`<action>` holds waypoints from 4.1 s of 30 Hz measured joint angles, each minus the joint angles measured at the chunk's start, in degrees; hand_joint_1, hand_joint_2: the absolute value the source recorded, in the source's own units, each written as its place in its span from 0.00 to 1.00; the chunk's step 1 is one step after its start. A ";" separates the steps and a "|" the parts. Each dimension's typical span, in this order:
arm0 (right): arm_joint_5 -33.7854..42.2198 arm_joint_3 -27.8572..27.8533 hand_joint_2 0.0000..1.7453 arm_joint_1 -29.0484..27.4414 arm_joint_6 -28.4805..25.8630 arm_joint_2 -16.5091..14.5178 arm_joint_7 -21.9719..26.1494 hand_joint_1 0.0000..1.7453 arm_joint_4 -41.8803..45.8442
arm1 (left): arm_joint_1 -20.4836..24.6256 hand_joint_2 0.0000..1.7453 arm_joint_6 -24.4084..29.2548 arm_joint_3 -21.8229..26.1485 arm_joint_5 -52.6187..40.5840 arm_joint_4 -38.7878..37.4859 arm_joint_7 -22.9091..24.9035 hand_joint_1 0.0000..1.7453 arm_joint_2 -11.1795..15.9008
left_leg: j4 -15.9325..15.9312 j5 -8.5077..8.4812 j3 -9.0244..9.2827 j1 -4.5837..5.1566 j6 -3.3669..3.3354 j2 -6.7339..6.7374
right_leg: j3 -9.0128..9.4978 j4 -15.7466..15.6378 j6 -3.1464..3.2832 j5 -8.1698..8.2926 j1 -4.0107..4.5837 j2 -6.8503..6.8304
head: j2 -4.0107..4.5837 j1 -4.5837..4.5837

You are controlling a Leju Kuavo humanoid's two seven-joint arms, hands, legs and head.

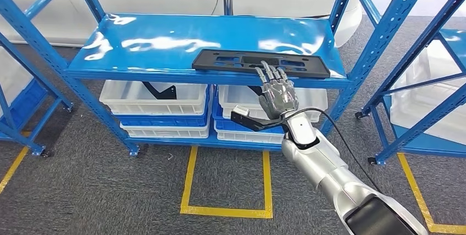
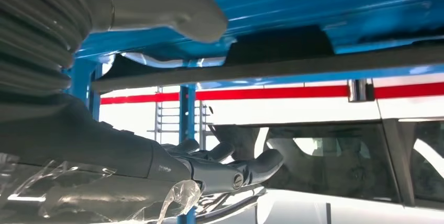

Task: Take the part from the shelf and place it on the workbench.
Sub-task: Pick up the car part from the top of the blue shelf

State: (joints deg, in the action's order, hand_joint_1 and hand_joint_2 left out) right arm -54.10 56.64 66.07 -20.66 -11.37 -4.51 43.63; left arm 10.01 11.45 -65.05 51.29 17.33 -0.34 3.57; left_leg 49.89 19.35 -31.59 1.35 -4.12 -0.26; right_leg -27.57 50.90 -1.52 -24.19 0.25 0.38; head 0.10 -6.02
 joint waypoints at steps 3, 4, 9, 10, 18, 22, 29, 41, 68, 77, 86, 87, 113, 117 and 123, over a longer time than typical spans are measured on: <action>0.02 -0.01 1.00 0.19 0.01 -0.03 -0.01 0.00 0.02 | 0.15 0.00 0.00 0.01 -0.04 -0.02 -0.01 0.00 -0.01 | -0.11 0.46 1.00 -0.36 -0.75 -0.03 | -3.11 6.36 -0.98 -2.86 -0.15 -0.07 | -0.01 0.01; 0.03 -0.01 1.00 0.22 0.03 -0.02 -0.01 0.00 0.02 | 0.24 0.00 -0.01 0.01 -0.05 -0.02 -0.01 0.00 0.01 | -0.11 0.68 1.21 -0.38 -0.93 -0.04 | -5.34 10.22 -1.29 -4.37 -0.24 -0.07 | -0.01 0.01; 0.20 0.01 1.00 -0.51 0.67 0.17 0.36 0.00 0.00 | 0.02 0.00 -0.09 0.01 -0.07 -0.02 0.01 0.00 0.01 | -0.10 2.38 3.10 -0.35 -0.80 -0.19 | -12.04 15.55 -1.30 -2.71 -0.40 -0.08 | -0.01 0.03; 0.34 0.02 1.00 -0.50 1.21 0.16 0.70 0.00 0.00 | 0.02 0.00 -0.12 0.01 -0.10 -0.02 0.01 0.00 0.01 | -0.12 2.83 3.74 -0.34 -0.66 -0.22 | -10.36 10.86 -0.95 0.45 -0.33 -0.08 | -0.01 0.02; 2.25 0.20 1.00 -0.39 6.54 -0.77 3.23 0.00 0.02 | 0.55 0.00 -0.14 0.07 -0.46 -0.04 0.00 0.00 0.07 | 3.93 6.19 3.82 -0.25 1.72 -0.15 | -4.24 -1.21 1.68 4.44 -0.36 -0.08 | 0.01 -0.02; 3.76 0.74 1.00 -0.60 8.64 -1.22 4.59 0.00 0.00 | 0.51 0.00 -0.14 0.09 -0.71 -0.04 0.00 0.00 0.02 | 19.34 11.40 -6.47 -1.17 2.95 -0.08 | -3.31 -1.18 2.03 3.27 -0.27 0.11 | 0.01 -0.02; 5.55 2.06 1.00 -0.91 10.29 -1.56 6.21 0.00 0.02 | 0.16 0.00 0.04 0.23 -1.03 -0.10 0.01 0.00 0.02 | 0.35 -1.48 -2.09 -0.99 2.20 -0.08 | 0.36 -1.14 0.84 -0.04 -0.26 0.46 | 0.01 -0.01; 6.08 3.52 1.00 -1.35 9.80 -1.77 6.22 0.00 0.33 | -0.07 0.00 0.00 0.34 -1.41 -0.15 -0.01 0.00 -0.03 | -0.11 1.61 2.46 -1.26 0.37 -0.39 | -10.11 11.08 -1.51 0.04 -0.87 0.00 | -0.01 0.03; 6.58 3.70 1.00 3.10 20.58 -3.11 -4.34 1.00 -5.95 | -0.98 0.00 -0.57 2.11 0.30 -0.37 -1.14 0.00 0.19 | 0.16 0.15 0.10 -0.46 1.88 -0.34 | -2.16 -0.89 1.24 1.72 -0.36 0.25 | -0.01 -0.01; 6.99 3.70 1.00 3.56 20.70 -3.24 -4.28 1.00 -6.52 | -0.97 0.00 -0.56 2.88 0.16 -0.37 -1.56 0.00 0.19 | 0.15 0.27 0.26 -0.40 1.64 -0.33 | -1.95 -1.11 0.06 1.69 -0.68 0.24 | -0.01 -0.02; 7.22 3.73 1.00 3.60 20.84 -3.32 -4.14 1.00 -6.73 | -0.90 0.00 -0.51 3.07 -0.02 -0.37 -1.95 0.00 0.19 | 0.11 0.26 0.39 -0.67 1.66 -0.34 | -1.85 -1.10 0.07 1.67 -0.41 0.24 | -0.01 -0.02; 7.24 3.73 1.00 3.60 20.83 -3.32 -4.14 1.00 -6.73 | -0.88 0.00 -0.50 3.07 -0.05 -0.37 -1.97 0.00 0.19 | 0.10 0.26 0.39 -0.68 1.66 -0.34 | -1.84 -1.10 0.07 1.67 -0.41 0.24 | -0.01 -0.02; -0.11 3.79 1.00 1.19 7.86 -1.28 -4.44 1.00 -4.10 | -0.18 1.00 -0.65 3.04 -4.07 -0.37 -3.72 0.00 0.19 | 0.11 0.24 0.34 -0.68 1.64 -0.32 | -1.92 -1.09 0.07 1.68 -0.41 0.25 | -0.01 -0.02; -0.32 3.79 1.00 1.11 7.64 -1.23 -4.49 1.00 -4.00 | -0.17 1.00 -0.65 3.04 -4.10 -0.37 -3.74 0.00 0.19 | 0.11 0.24 0.34 -0.68 1.64 -0.32 | -1.92 -1.09 0.07 1.68 -0.41 0.25 | -0.01 -0.02; -3.47 3.78 1.00 0.15 4.49 -0.49 -5.24 1.00 -2.72 | -0.11 1.00 -0.63 3.04 -4.11 -0.37 -4.10 0.00 0.19 | 0.11 0.24 0.34 -0.68 1.64 -0.31 | -1.92 -1.09 0.07 1.68 -0.41 0.25 | -0.01 -0.02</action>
State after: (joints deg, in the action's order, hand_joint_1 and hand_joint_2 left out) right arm -57.57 60.42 66.22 -16.17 -11.86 -9.75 40.91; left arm 9.90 10.82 -62.01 47.17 16.96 -4.45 3.76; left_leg 50.00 19.59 -31.25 0.67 -2.48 -0.57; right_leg -29.50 49.81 -1.45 -22.51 -0.16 0.63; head 0.09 -6.03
